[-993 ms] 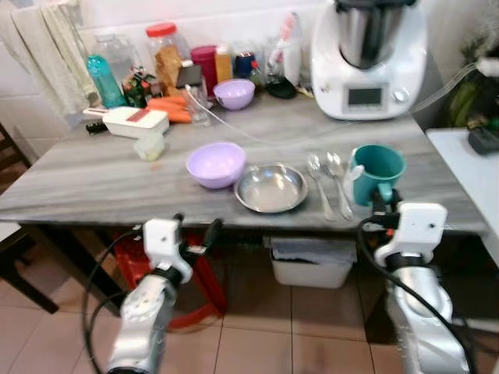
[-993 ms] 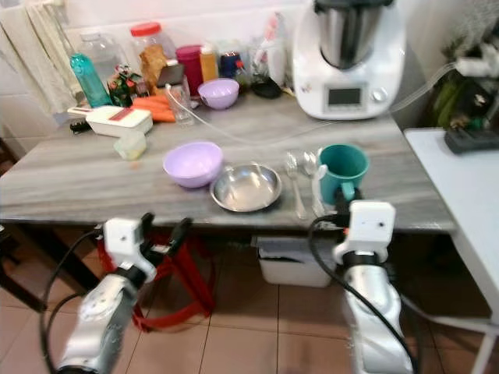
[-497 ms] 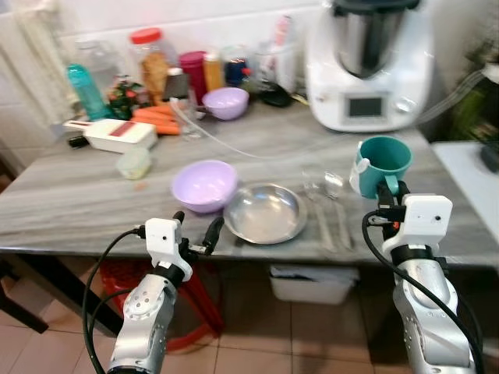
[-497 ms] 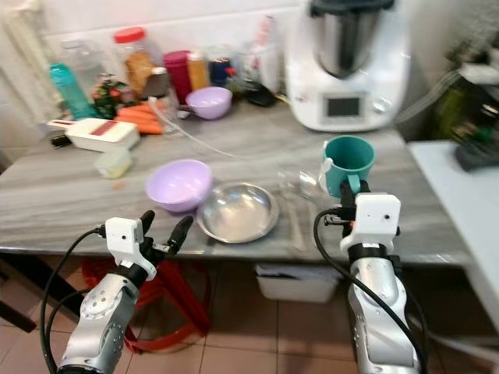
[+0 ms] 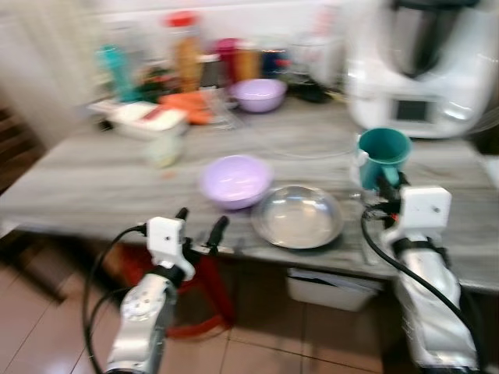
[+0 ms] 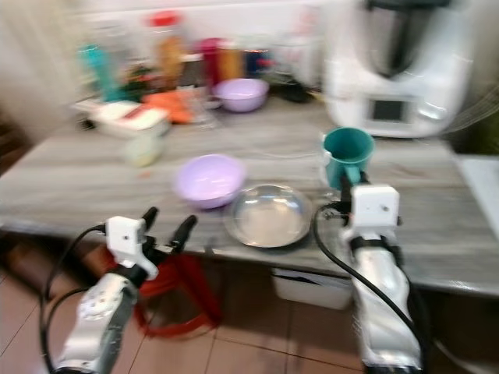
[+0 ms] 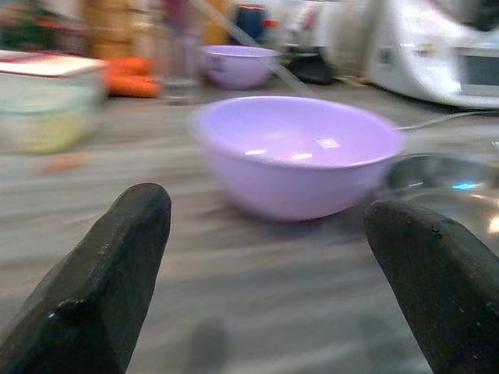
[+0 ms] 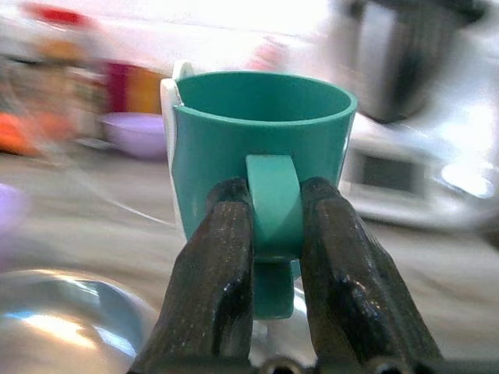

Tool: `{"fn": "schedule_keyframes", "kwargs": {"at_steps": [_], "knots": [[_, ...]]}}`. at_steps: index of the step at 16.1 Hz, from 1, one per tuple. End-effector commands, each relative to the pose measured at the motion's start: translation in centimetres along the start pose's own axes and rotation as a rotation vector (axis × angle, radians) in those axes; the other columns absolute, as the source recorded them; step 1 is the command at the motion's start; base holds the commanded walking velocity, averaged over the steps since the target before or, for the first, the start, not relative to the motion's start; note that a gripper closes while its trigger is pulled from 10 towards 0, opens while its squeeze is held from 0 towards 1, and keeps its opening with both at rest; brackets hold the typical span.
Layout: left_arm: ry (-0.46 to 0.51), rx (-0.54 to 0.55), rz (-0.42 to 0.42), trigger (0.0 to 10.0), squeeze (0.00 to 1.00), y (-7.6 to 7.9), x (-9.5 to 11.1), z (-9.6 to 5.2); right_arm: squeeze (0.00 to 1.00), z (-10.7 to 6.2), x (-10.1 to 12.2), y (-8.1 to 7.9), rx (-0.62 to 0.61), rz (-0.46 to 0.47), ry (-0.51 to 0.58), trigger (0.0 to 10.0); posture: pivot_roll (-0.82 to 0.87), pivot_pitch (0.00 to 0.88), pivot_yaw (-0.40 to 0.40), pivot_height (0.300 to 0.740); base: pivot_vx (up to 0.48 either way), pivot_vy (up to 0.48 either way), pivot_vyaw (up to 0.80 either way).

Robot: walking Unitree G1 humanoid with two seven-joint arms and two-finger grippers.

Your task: Setting the table

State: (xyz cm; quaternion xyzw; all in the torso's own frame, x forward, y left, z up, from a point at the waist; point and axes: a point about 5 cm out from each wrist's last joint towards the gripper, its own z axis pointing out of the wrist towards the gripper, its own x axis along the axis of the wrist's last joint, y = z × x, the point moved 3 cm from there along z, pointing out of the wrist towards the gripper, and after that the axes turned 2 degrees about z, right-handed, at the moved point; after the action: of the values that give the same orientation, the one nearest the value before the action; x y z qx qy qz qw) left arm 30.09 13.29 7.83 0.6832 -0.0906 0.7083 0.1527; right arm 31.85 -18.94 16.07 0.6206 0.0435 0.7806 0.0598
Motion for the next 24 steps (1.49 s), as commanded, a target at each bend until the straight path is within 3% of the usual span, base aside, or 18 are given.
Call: {"fn": "schedule_keyframes", "kwargs": {"at_steps": [1, 3, 6, 8, 11, 17, 24], "knots": [[0.035, -0.019, 0.030, 10.0, 0.00, 0.2, 0.9, 0.0, 0.00, 0.6, 0.7, -0.1, 0.012, 0.004, 0.035, 10.0, -0.09, 0.000, 0.094, 0.740, 0.000, 0.000, 0.80], [0.057, -0.067, 0.081, 10.0, 0.00, 0.5, 1.5, 0.0, 0.00, 1.9, 0.9, -0.4, 0.034, 0.007, 0.044, 10.0, -0.09, 0.000, 0.097, 0.740, 0.000, 0.000, 0.00], [0.055, -0.109, 0.068, 10.0, 0.00, 0.9, 1.6, 0.1, 0.00, 3.3, 0.4, -0.2, 0.010, -0.001, 0.014, 10.0, -0.09, 0.000, 0.099, 0.740, 0.000, 0.000, 0.00], [0.065, -0.176, 0.034, 10.0, 0.00, 1.9, 1.8, 0.0, 0.00, 4.3, 0.2, -0.3, 0.008, 0.011, 0.001, 10.0, -0.09, 0.000, 0.097, 0.740, 0.000, 0.000, 0.00], [0.065, -0.345, -0.019, 10.0, 0.00, 4.6, 2.2, -0.6, 0.00, 6.3, -0.6, -0.7, 0.017, 0.042, -0.044, 10.0, -0.08, 0.022, 0.093, 0.740, 0.000, 0.000, 0.00], [0.032, -0.415, -0.036, 10.0, 0.00, 5.4, 2.1, -1.7, 0.00, 7.4, -2.1, -1.5, 0.084, 0.027, -0.108, 10.0, -0.07, 0.077, 0.095, 0.740, 0.000, 0.000, 0.00], [0.029, -0.451, -0.038, 10.0, 0.00, 5.6, 2.5, -2.1, 0.00, 7.0, -3.8, -0.2, 0.049, -0.010, -0.143, 10.0, -0.05, 0.081, 0.108, 0.740, 0.000, 0.000, 0.00]]}}
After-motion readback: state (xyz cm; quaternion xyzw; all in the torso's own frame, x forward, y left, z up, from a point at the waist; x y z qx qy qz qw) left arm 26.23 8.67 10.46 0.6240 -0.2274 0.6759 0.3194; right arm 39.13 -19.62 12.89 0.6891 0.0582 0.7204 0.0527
